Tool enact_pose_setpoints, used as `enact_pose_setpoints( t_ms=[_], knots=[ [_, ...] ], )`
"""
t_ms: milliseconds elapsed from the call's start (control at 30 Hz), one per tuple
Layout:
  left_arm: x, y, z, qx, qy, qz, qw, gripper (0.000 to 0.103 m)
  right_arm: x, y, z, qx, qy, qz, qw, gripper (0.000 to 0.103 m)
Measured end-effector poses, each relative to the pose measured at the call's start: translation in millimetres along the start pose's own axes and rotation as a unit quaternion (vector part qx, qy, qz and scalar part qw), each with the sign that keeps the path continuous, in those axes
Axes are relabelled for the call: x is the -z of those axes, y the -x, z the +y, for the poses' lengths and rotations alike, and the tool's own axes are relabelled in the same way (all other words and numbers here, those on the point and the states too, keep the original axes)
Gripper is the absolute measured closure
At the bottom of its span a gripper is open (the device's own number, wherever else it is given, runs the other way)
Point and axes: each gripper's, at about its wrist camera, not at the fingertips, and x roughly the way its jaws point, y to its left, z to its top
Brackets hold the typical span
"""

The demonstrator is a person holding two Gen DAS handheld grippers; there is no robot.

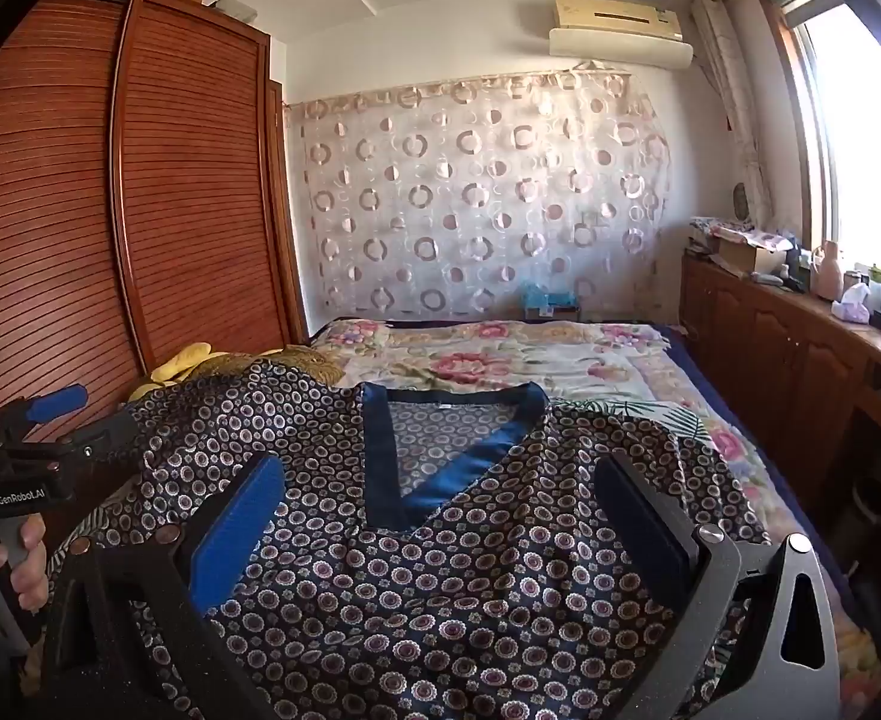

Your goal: Fold small clothes

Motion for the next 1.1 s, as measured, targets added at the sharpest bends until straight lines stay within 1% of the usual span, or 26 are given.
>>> enact_pose_setpoints(
  t_ms=[267,367,400,600,1100],
  knots=[
    [1.2,1.3,2.7,-0.001,0.000,-0.001,1.0000,0.000,-3.7,-0.3,3.5,-0.001,0.007,0.002,1.000,0.000],
    [0.8,1.2,-3.1,-0.005,-0.009,0.000,0.9999,0.000,-1.4,-1.8,4.3,0.001,0.005,-0.001,1.000,0.000],
    [1.2,0.7,-2.1,-0.005,-0.009,0.000,0.9999,0.000,0.8,0.5,-0.4,0.002,0.003,-0.004,1.000,0.000],
    [-1.1,7.0,0.3,-0.010,0.000,-0.005,0.9999,0.000,0.5,1.3,1.2,0.003,0.004,-0.004,1.000,0.000],
    [-2.6,9.1,0.6,-0.015,0.001,-0.008,0.9999,0.000,2.6,2.5,-0.2,0.000,0.003,-0.002,1.000,0.000]
  ],
)
